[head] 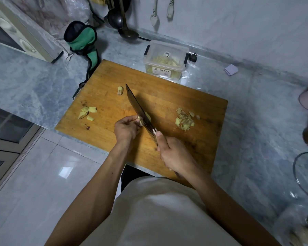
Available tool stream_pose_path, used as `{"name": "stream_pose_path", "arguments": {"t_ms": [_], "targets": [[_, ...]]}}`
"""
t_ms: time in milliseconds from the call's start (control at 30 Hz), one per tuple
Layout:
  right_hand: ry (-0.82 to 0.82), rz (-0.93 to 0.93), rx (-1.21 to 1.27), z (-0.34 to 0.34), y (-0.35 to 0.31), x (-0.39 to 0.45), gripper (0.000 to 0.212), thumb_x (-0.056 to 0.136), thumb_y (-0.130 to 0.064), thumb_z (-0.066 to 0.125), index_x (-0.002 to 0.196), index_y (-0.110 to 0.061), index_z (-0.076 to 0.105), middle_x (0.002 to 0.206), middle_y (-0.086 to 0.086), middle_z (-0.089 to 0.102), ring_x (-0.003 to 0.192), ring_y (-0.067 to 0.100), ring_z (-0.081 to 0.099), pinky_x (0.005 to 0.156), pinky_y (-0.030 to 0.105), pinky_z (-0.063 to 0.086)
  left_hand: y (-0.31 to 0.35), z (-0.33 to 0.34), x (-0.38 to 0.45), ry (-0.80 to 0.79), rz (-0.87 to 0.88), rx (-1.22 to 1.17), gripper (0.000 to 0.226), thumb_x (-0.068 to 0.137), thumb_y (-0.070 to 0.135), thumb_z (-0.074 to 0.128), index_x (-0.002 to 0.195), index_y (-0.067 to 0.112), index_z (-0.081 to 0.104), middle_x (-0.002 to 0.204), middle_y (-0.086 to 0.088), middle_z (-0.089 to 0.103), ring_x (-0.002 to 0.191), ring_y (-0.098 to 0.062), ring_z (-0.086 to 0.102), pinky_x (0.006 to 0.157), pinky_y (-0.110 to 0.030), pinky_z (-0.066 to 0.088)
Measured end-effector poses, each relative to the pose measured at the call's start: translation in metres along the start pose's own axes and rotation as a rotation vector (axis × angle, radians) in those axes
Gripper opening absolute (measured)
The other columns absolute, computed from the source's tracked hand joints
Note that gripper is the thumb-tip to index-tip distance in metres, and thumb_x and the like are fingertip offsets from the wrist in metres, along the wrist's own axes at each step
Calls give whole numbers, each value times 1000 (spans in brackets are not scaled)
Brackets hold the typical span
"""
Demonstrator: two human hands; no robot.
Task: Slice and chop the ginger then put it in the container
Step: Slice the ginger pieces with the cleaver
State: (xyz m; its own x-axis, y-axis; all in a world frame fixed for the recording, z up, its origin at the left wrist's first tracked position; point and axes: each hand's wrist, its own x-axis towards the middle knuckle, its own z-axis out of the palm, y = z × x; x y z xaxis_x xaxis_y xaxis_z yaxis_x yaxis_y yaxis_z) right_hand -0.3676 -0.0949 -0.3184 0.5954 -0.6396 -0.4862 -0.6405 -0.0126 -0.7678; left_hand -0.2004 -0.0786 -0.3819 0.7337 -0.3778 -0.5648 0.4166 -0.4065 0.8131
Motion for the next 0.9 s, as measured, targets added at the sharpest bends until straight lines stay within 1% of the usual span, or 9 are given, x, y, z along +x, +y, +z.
{"name": "stream_pose_path", "arguments": {"t_ms": [100, 233, 333, 400, 500, 600, 667, 767, 900], "targets": [[7, -11, 10, -2, 2, -2, 72, 106, -53, 24, 78, 4, 59, 53, 1, 46, 39, 8, 40, 54, 32, 36, -1, 2, 1, -3, 24, 17, 10, 91, 5, 67, 98, 12, 71, 76, 5, 67, 49, 4, 58, 52, -16, 52], [18, -7, 13, -1, 3, -4, 65, 106, -54, 25, 71, -8, 56, 51, 0, 47, 38, 7, 41, 53, 33, 37, -3, 3, 1, 10, 44, 29, 11, 91, 4, 68, 98, 11, 71, 78, 3, 68, 57, -4, 58, 53, -18, 51], [27, -3, 13, 1, 1, -4, 69, 106, -54, 25, 74, -2, 57, 53, 1, 49, 42, 12, 44, 54, 35, 39, -6, 4, 2, 15, 63, 36, 10, 91, 4, 67, 97, 12, 70, 80, 0, 68, 57, -6, 57, 53, -20, 50], [23, -5, 6, 1, 0, -4, 69, 106, -54, 25, 76, -1, 58, 53, 1, 50, 44, 13, 45, 55, 35, 41, -8, 4, 2, 21, 70, 31, 11, 92, 3, 65, 95, 12, 70, 82, -3, 69, 60, -9, 58, 58, -24, 52], [17, -7, 5, 3, -1, -3, 67, 106, -53, 24, 75, -5, 58, 54, 1, 50, 45, 13, 46, 56, 37, 43, -10, 5, 1, 14, 76, -3, 16, 93, -1, 62, 93, 14, 68, 85, -8, 68, 68, -17, 61, 70, -32, 56], [17, -8, -4, 6, 0, -3, 62, 106, -54, 24, 72, -13, 55, 55, 0, 50, 48, 14, 47, 60, 37, 44, -12, 4, 0, 5, 91, -5, 24, 93, -6, 57, 107, 10, 67, 79, -6, 65, 65, -18, 60, 68, -31, 54], [17, -6, 1, 6, 1, -4, 61, 106, -53, 24, 71, -13, 54, 54, -1, 49, 47, 13, 46, 60, 37, 43, -13, 2, -1, -4, 103, 12, 31, 92, -11, 53, 111, 10, 67, 79, -5, 66, 68, -18, 62, 71, -31, 55], [13, -7, 16, 5, -1, -5, 65, 107, -52, 24, 73, -7, 56, 53, 0, 48, 45, 12, 44, 58, 36, 41, -13, -2, -1, -35, 119, 34, 38, 89, -17, 48, 110, 9, 66, 79, -1, 66, 70, -17, 64, 71, -29, 56], [16, -16, 25, 4, -1, -4, 68, 107, -50, 25, 78, 3, 57, 52, 0, 47, 43, 11, 43, 56, 36, 39, -9, -4, 0, -60, 127, 68, 36, 89, -16, 52, 108, 12, 65, 79, 0, 63, 70, -15, 66, 63, -21, 57]]}}
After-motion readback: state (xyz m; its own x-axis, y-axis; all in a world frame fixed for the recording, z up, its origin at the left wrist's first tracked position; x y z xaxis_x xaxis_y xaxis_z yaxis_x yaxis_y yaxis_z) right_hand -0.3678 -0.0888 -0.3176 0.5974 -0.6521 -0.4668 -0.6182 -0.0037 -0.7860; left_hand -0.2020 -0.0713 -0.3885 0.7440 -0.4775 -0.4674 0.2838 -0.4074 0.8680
